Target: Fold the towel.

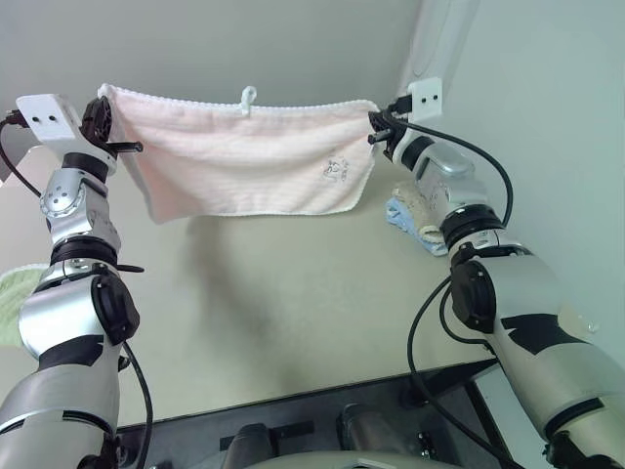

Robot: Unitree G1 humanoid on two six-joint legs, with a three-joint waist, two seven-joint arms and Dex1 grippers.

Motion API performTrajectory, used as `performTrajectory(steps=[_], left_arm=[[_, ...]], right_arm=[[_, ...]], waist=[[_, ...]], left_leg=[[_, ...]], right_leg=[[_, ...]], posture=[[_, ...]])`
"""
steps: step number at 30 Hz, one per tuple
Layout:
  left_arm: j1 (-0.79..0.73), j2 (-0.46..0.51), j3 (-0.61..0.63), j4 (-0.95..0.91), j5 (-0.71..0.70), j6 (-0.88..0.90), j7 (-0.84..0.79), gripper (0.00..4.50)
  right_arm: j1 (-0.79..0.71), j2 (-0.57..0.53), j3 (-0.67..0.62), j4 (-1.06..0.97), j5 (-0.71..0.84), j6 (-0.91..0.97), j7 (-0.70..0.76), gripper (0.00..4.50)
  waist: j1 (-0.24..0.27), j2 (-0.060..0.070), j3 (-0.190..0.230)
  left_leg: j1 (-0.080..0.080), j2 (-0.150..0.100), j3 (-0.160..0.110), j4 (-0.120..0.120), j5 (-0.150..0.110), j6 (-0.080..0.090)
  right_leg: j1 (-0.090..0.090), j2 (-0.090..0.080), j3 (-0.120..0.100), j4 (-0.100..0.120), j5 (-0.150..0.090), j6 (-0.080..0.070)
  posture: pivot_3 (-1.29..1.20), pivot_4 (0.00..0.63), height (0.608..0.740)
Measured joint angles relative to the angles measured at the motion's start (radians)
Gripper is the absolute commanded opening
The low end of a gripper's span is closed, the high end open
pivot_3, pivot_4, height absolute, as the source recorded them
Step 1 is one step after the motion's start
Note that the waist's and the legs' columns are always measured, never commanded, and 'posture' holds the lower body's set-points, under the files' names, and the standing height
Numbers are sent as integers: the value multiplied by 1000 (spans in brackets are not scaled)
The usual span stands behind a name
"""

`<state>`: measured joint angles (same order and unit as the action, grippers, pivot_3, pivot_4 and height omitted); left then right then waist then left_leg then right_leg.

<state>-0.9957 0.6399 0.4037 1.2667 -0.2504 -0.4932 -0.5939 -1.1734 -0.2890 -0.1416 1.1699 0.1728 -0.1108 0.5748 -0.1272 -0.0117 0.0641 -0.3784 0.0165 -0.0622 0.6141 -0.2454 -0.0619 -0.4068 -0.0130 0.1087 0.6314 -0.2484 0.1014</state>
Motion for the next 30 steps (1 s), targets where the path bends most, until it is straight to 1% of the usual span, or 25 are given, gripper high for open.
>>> performTrajectory(steps=[2,5,7,9,12,15,18,21,25,30], left_arm=[[100,6,-1,-16,-3,-21,-110,16],[232,9,6,-49,-23,-25,-231,16],[305,14,16,-112,-53,-21,-303,16],[384,17,28,-223,-97,3,-359,16],[524,22,53,-402,-162,76,-390,16],[653,21,61,-540,-197,141,-386,16],[776,21,70,-664,-227,210,-380,16],[899,21,86,-773,-247,273,-380,16],[1036,20,106,-859,-273,332,-380,16],[1203,23,124,-961,-285,376,-413,16]], right_arm=[[101,-16,0,-87,12,20,84,0],[280,-49,8,-306,51,104,192,0],[395,-80,20,-493,83,180,257,0],[501,-120,37,-694,127,281,311,0],[635,-195,41,-940,200,446,360,0],[746,-256,45,-1093,234,536,386,0],[868,-292,65,-1201,245,572,416,0],[951,-320,84,-1262,248,599,430,0],[1009,-349,86,-1297,250,605,436,0],[1075,-398,84,-1311,255,597,457,0]], waist=[[-1,0,0],[0,0,0],[3,0,0],[4,0,0],[5,0,0],[8,-1,-1],[11,-1,-1],[10,-2,-1],[9,-5,-1],[9,-4,-1]], left_leg=[[1,0,0,0,0,0],[0,0,-1,2,0,0],[0,0,-1,3,0,0],[2,0,-1,4,0,0],[4,1,-1,6,0,0],[5,1,-1,10,0,0],[6,1,-1,17,0,0],[9,1,1,19,0,0],[10,1,1,19,-1,-1],[7,1,2,15,-1,-1]], right_leg=[[1,0,0,1,0,0],[0,0,0,3,0,0],[0,0,-1,4,0,0],[2,0,-1,5,-1,-1],[3,0,0,7,-2,-2],[4,1,0,11,-6,-2],[5,1,0,15,-9,-4],[9,0,1,15,-9,-4],[10,-1,0,13,-9,-4],[9,-3,0,4,-9,-4]], posture=[[0,0,740],[0,0,740],[0,0,740],[0,0,740],[0,0,740],[0,0,740],[0,0,740],[0,0,740],[0,0,740],[0,0,740]])
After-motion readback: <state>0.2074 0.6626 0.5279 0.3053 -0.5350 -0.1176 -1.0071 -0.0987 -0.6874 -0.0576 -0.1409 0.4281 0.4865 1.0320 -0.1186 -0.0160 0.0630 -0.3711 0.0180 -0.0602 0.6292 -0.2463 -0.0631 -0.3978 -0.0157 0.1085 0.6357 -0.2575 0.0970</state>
